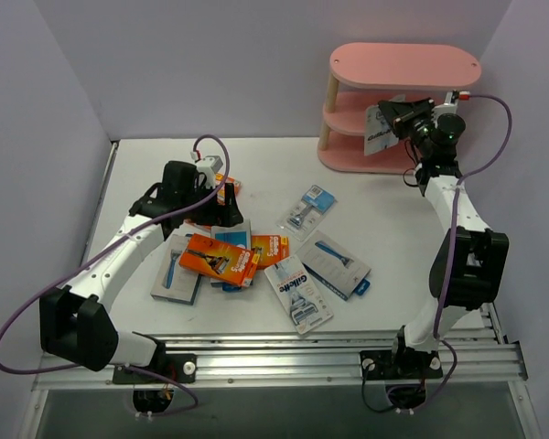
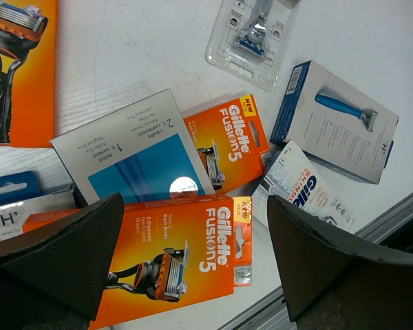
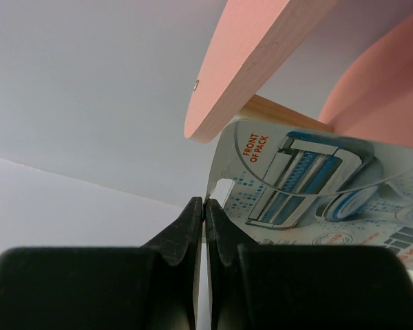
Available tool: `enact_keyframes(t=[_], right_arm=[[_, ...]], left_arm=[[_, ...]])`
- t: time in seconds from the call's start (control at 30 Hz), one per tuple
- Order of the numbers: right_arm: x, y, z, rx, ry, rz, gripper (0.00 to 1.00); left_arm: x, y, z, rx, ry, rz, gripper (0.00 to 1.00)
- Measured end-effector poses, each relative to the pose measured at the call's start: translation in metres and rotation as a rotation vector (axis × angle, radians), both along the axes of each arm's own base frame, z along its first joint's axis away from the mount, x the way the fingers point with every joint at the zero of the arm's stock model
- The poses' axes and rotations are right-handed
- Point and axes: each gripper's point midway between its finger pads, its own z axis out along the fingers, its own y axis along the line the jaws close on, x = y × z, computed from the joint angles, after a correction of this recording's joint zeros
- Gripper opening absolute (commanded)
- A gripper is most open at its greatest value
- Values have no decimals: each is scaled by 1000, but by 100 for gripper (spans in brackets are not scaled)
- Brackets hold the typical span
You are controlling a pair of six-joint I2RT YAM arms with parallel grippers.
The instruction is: Place and organize the shaving razors onto the shelf
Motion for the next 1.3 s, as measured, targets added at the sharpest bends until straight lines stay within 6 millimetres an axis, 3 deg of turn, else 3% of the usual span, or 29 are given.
enact_keyframes(t=[0.2,0.73,0.83,0.93,1.3], right_arm=[[6,1,4,-4,-18,16,0],[2,7,47,-11,-147,52,0],[1,7,39,-12,-151,53,0],[-2,8,16,-1,-127,61,0],[-21,7,8,-21,-175,68,0]], left_arm=[[0,0,-1,1,3,0,94],[1,-1,-5,5,13,-1,94],[1,-1,-6,6,17,-1,94],[1,-1,-6,6,17,-1,94],[1,-1,-6,4,18,-3,94]])
